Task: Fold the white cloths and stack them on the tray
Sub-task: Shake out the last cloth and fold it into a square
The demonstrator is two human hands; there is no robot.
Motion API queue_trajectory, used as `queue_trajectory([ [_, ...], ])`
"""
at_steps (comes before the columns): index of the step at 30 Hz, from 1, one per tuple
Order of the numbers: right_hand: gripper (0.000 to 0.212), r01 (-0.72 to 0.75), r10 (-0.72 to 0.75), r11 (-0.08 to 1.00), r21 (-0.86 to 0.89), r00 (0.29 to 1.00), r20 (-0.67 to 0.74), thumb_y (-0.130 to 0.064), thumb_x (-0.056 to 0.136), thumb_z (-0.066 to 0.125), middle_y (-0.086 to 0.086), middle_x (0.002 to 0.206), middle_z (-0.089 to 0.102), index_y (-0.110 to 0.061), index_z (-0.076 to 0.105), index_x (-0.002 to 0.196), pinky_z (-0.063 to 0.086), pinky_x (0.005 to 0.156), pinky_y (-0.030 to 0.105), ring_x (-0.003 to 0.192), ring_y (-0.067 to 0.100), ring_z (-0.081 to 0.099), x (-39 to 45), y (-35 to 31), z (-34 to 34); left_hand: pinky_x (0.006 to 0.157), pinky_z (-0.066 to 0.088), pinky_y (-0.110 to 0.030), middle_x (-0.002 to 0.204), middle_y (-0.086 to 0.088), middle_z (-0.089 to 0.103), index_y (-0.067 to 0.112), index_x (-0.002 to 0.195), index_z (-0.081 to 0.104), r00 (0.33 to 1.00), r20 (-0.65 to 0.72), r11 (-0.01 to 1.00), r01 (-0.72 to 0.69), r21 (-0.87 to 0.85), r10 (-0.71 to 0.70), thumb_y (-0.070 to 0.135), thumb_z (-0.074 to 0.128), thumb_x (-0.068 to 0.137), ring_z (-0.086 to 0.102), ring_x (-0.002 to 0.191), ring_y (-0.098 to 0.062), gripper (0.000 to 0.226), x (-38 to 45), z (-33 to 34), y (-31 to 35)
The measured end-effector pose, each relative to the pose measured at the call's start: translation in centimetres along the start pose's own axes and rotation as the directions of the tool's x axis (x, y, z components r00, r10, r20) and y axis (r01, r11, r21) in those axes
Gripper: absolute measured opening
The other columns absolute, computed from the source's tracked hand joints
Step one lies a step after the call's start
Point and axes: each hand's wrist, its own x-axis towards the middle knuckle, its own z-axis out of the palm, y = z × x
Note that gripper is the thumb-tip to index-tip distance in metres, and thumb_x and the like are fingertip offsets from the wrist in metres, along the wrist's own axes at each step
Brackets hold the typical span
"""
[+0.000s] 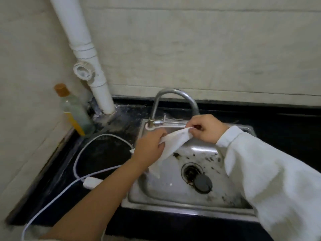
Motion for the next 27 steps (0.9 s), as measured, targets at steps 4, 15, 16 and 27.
queue_trajectory([
  [4, 0.018, -0.242, 0.259, 0.965, 0.101, 0.94, -0.223, -0.005, 0.09, 0.053, 0.005, 0.089, 0.057, 0.001, 0.067, 0.1, 0.033, 0.063, 0.011, 0.086, 0.018, 0.053, -13.7, 5.8, -3.8, 0.07, 0.036, -0.023, 0.097, -0.011, 0.069, 0.005, 0.1, 0.066, 0.937, 0.213, 0.96, -0.256, -0.117, 0.276, 0.009, 0.053, 0.09, 0.061, 0.092, -0.027, 0.016, 1.0, 4.4, 10.3],
  [15, 0.021, -0.75, 0.671, 0.631, 0.197, 0.4, -0.625, -0.003, 0.089, 0.05, 0.021, 0.1, 0.064, 0.003, 0.066, 0.1, 0.04, 0.081, 0.029, 0.096, 0.033, 0.058, -53.8, 21.1, -11.4, 0.074, 0.042, -0.03, 0.097, -0.012, 0.069, 0.005, 0.096, 0.069, 0.607, 0.402, 0.725, -0.616, -0.307, 0.686, 0.008, 0.05, 0.089, 0.061, 0.092, -0.024, 0.02, -6.4, 27.1, 46.5],
  [16, 0.022, -0.792, 0.691, 0.574, 0.206, 0.334, -0.641, -0.004, 0.09, 0.049, 0.021, 0.101, 0.063, 0.003, 0.066, 0.102, 0.04, 0.082, 0.03, 0.098, 0.033, 0.057, -57.5, 22.5, -11.9, 0.073, 0.041, -0.029, 0.096, -0.012, 0.069, 0.004, 0.096, 0.068, 0.572, 0.41, 0.699, -0.64, -0.32, 0.711, 0.008, 0.05, 0.09, 0.06, 0.092, -0.026, 0.02, -7.8, 29.3, 49.6],
  [27, 0.026, -0.91, 0.718, 0.128, 0.395, -0.189, -0.67, -0.01, 0.09, 0.046, 0.024, 0.103, 0.063, 0.003, 0.064, 0.103, 0.041, 0.087, 0.035, 0.1, 0.036, 0.057, -83.4, 25.6, -9.3, 0.084, 0.043, -0.033, 0.103, -0.01, 0.067, 0.008, 0.106, 0.067, 0.116, 0.387, 0.304, -0.828, -0.471, 0.915, 0.01, 0.048, 0.092, 0.058, 0.1, -0.024, 0.024, -20.3, 41.1, 72.1],
])
